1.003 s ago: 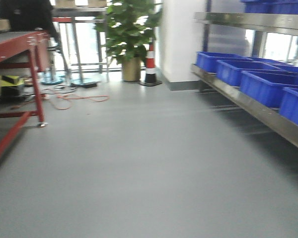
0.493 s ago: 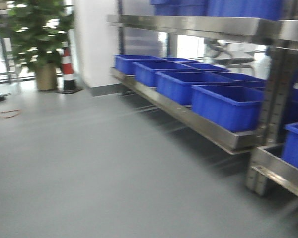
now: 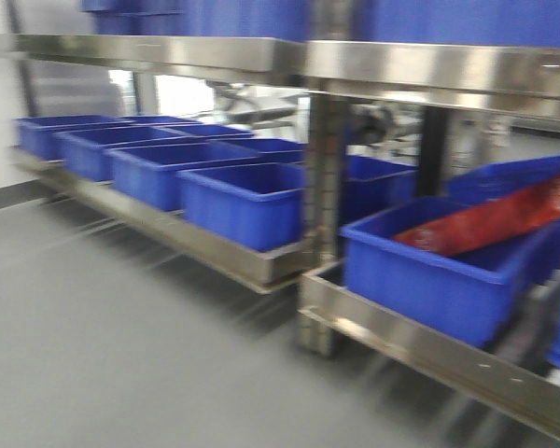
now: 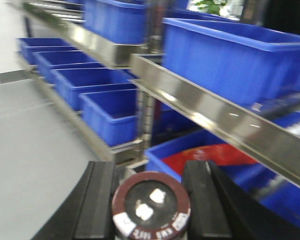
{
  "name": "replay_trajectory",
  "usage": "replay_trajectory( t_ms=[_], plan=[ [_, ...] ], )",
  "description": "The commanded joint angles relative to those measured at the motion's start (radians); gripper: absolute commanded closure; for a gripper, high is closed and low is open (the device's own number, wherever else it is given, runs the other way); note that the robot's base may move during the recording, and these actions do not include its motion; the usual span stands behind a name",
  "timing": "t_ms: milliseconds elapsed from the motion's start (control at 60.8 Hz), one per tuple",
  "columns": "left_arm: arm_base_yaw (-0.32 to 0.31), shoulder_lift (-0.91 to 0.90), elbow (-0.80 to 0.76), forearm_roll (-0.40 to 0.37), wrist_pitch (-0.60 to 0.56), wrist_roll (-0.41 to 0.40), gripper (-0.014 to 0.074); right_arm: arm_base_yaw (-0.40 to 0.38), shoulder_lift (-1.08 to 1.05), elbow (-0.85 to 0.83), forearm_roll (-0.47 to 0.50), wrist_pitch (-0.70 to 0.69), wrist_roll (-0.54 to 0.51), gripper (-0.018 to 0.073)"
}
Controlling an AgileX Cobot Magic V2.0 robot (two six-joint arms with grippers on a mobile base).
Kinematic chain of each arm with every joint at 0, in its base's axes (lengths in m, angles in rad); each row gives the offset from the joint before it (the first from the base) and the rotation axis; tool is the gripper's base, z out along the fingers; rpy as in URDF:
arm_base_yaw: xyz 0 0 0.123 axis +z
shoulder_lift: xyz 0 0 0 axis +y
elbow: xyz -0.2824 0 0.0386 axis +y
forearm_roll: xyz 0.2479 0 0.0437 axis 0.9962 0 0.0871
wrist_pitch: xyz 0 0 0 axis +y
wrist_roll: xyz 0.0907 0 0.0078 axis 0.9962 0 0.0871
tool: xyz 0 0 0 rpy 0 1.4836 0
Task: Place cylindrical capacitor in blue bin on shelf
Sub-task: 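Drive the base to the shelf of blue bins holding both objects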
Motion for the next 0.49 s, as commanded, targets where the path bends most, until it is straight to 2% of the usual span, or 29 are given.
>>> replay_trajectory(
  t_ms=[0, 477],
  plan=[
    [-0.006, -0.004, -0.003, -0.004, -0.012, -0.008, 0.0707, -0.001, -0.006, 0.000, -0.004, -0.030, -0.005, 0.0587],
    [-0.006, -0.004, -0.003, -0.004, -0.012, -0.008, 0.0707, -0.001, -0.006, 0.000, -0.004, -0.030, -0.005, 0.0587]
  ],
)
